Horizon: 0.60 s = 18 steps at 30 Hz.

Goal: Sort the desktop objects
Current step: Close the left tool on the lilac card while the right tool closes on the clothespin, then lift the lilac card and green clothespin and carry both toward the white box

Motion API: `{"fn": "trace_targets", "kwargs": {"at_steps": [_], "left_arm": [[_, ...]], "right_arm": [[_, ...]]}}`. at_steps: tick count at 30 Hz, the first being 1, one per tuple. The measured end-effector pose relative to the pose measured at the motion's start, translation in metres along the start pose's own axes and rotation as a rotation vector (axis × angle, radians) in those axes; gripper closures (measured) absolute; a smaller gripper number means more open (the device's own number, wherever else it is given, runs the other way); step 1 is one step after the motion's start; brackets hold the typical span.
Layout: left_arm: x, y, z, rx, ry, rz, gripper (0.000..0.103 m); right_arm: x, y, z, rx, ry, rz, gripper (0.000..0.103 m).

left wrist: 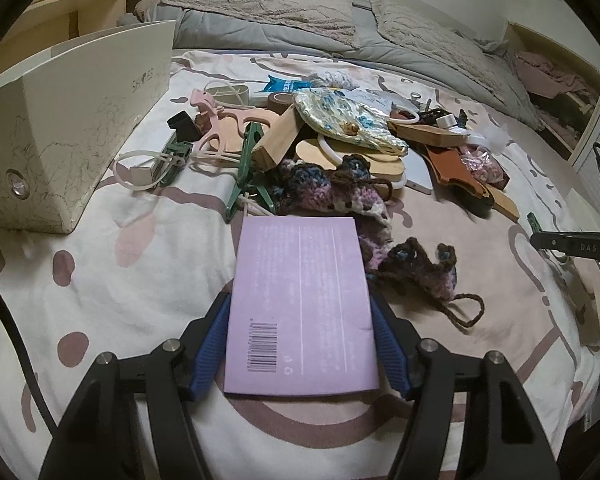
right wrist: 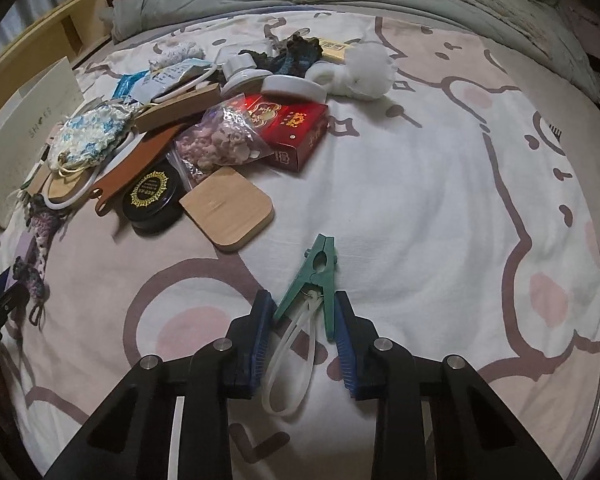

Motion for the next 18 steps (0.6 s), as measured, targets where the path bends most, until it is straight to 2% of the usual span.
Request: {"fn": "trace_targets", "kwargs": {"at_steps": [4,7,12,13,15,18], "left_arm": [[0.0007,-0.0015,-0.0018,-0.011,-0.018,-0.018,0.035],[0.0027,-0.0042,-0.0036,-0.015,-0.023,-0.019,0.029],[0.0069,-0.0091,-0.0058,-0.022,-0.050,-0.052,0.029],[0.0068,-0.0094,-0.0060,-0.023,-0.050,-0.052,0.029],[0.0058,-0.0090,-0.0067,-0.020,-0.049,-0.056,0.036],[0.0048,-0.0076,-0.0077,-0.019,-0.044,-0.051,0.037]], "right_arm": [[0.0005,-0.0001,0.0003,-0.004,-0.006,-0.003,0.072],[0.0017,-0.0012,-0.0005,-0.007,-0.020,-0.006,0.072],[-0.0010,-0.0024,-0.0011,0.004,-0.009,0.019,0.072],[-0.0017,-0.0031,-0.0017,0.006,-0.006,0.024,0.072],[-0.0002,-0.0037,-0.0036,0.006,-0.013,0.021,0.072],[0.0001,-0.0045,-0.0052,0.008,-0.006,0.018,0.072]]}}
Point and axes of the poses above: each gripper's, at about its wrist camera, not at the fingertips, and y roughly against the way its jaws point, x to its right, z to its underside, the point moved 5 cm from there along -y, roughly the way its jaws point, and after that the axes turned 5 degrees about -x, right-handed, at the moved point
